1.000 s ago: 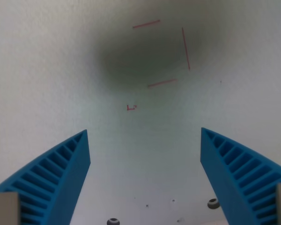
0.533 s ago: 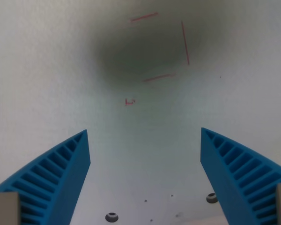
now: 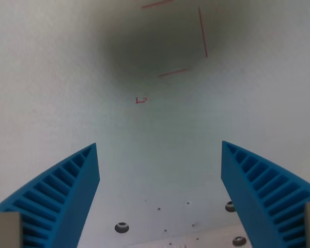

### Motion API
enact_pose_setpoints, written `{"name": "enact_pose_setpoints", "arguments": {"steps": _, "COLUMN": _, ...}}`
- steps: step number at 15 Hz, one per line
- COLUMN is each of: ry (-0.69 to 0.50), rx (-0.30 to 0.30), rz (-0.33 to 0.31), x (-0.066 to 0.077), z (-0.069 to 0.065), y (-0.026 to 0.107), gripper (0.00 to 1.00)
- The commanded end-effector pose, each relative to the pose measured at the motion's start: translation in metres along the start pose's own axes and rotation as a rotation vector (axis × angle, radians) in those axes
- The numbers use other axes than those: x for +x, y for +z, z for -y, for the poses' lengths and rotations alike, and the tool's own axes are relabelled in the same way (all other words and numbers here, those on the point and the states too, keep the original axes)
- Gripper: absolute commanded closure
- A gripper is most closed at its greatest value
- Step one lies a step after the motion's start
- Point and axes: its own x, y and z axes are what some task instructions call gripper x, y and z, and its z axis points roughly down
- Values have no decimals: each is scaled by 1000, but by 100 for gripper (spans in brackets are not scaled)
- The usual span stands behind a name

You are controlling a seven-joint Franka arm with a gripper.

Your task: Rotate around gripper negative y

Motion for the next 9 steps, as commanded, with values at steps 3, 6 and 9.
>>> {"name": "enact_pose_setpoints", "arguments": {"steps": 3, "ry": -2, "rx": 10, "rz": 233, "x": 10, "z": 1, "y": -5, "gripper": 0}}
{"name": "enact_pose_setpoints", "arguments": {"steps": 6, "ry": -2, "rx": 10, "rz": 268, "x": 10, "z": 1, "y": -5, "gripper": 0}}
{"name": "enact_pose_setpoints", "arguments": {"steps": 9, "ry": -3, "rx": 10, "rz": 303, "x": 10, "z": 1, "y": -5, "gripper": 0}}
